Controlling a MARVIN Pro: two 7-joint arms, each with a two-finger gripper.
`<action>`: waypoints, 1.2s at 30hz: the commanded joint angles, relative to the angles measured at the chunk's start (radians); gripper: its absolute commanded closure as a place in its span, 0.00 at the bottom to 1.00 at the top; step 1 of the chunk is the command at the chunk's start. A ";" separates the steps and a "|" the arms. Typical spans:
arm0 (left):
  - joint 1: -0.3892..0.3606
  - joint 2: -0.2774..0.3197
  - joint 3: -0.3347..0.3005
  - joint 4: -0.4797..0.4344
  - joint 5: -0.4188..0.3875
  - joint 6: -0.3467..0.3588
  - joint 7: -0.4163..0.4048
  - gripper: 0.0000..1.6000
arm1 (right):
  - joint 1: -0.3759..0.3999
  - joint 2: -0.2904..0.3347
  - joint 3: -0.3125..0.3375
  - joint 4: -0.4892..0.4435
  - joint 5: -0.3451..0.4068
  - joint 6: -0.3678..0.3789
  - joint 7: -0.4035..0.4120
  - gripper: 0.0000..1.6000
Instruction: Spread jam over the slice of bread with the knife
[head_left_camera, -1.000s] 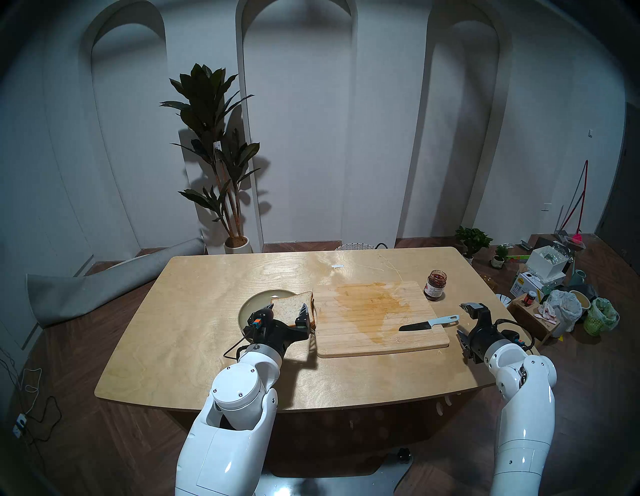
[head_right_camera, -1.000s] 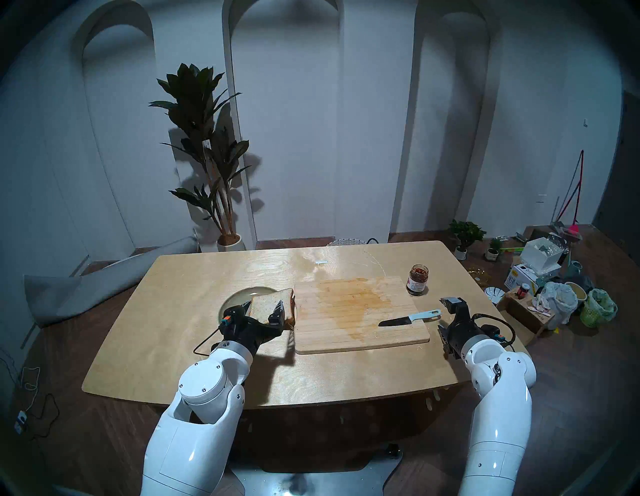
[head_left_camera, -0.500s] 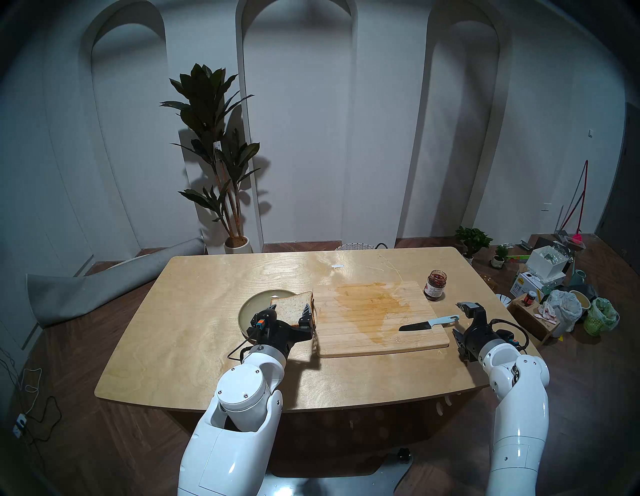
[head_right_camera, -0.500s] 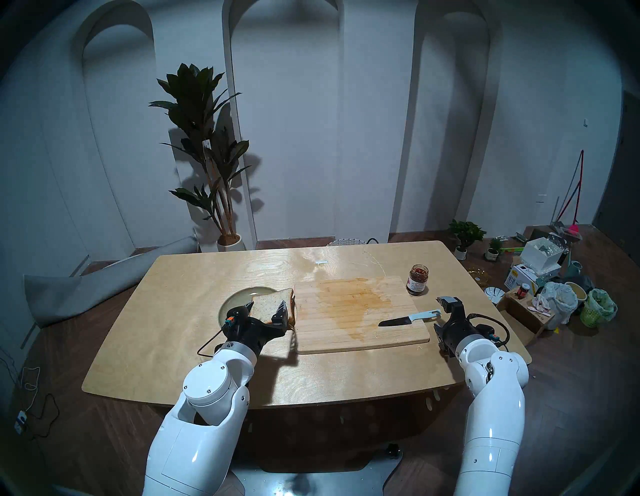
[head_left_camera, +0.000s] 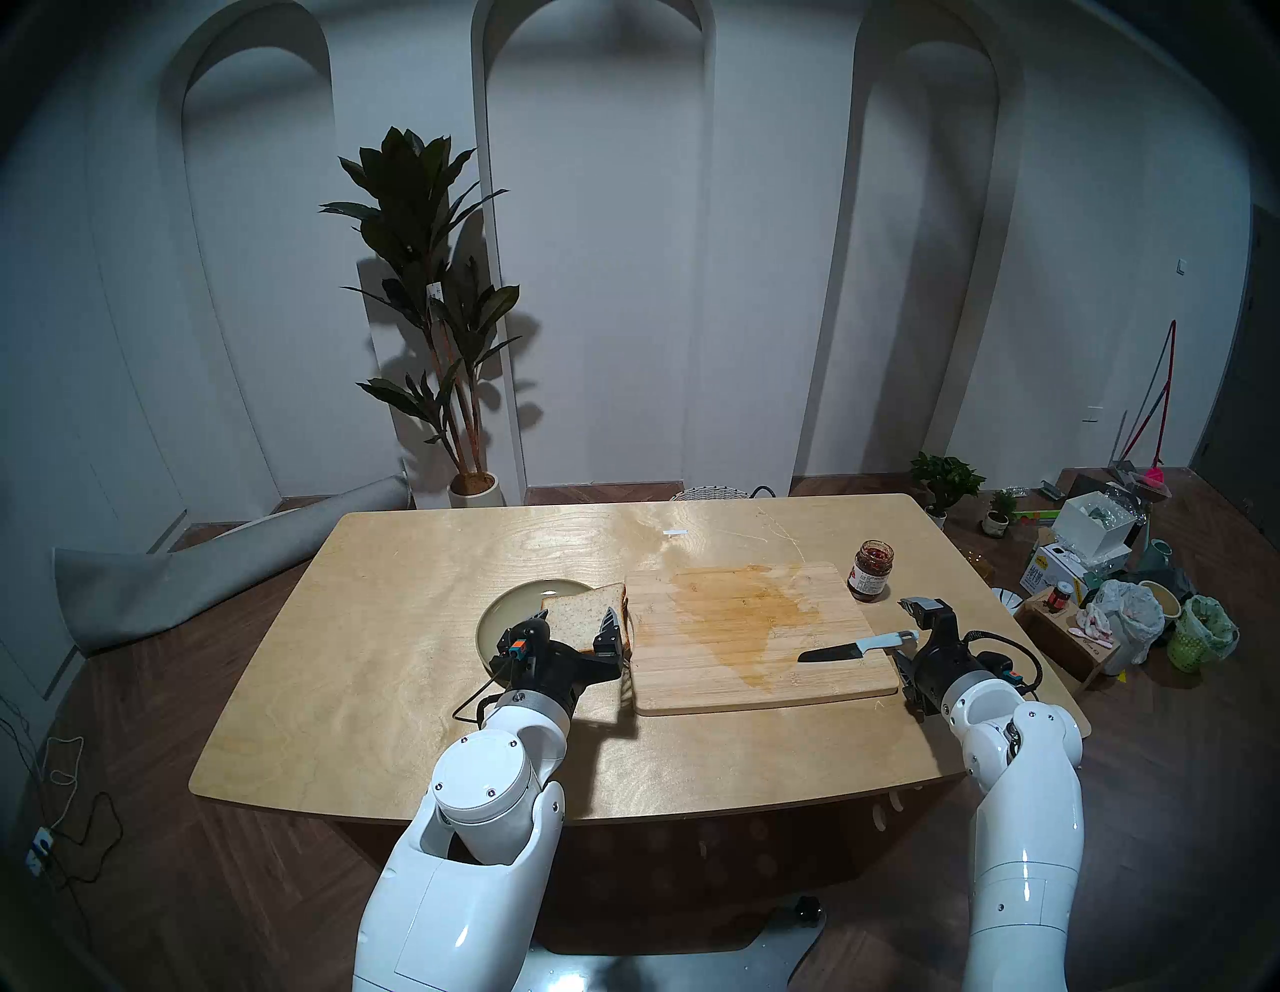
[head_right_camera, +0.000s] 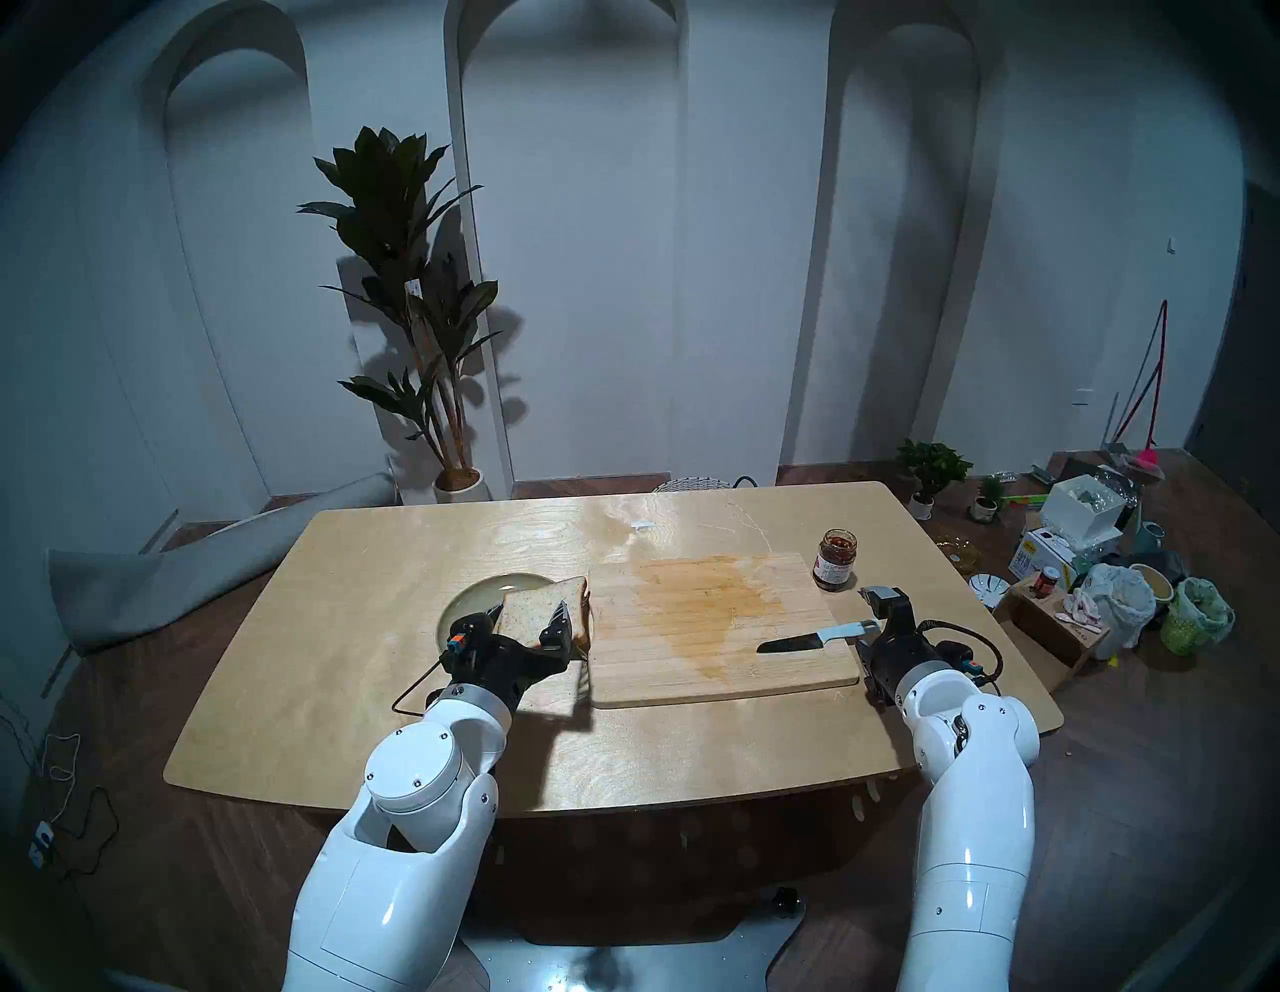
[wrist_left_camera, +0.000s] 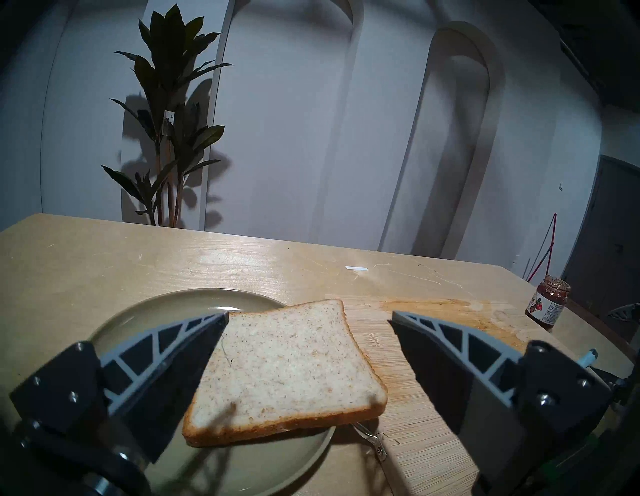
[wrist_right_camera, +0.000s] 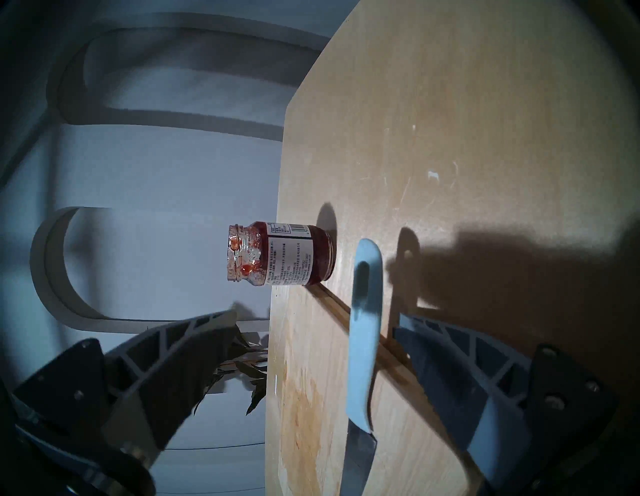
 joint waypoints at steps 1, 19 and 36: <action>-0.007 0.007 -0.006 -0.028 0.000 -0.006 -0.002 0.00 | 0.024 0.000 -0.012 0.015 -0.009 -0.015 0.025 0.00; -0.010 0.023 -0.027 -0.034 -0.013 0.000 0.003 0.00 | 0.053 0.006 -0.046 0.085 -0.042 -0.033 0.048 0.00; -0.017 0.031 -0.021 -0.023 -0.020 -0.001 0.004 0.00 | 0.043 0.024 -0.063 0.206 -0.100 -0.051 0.068 0.71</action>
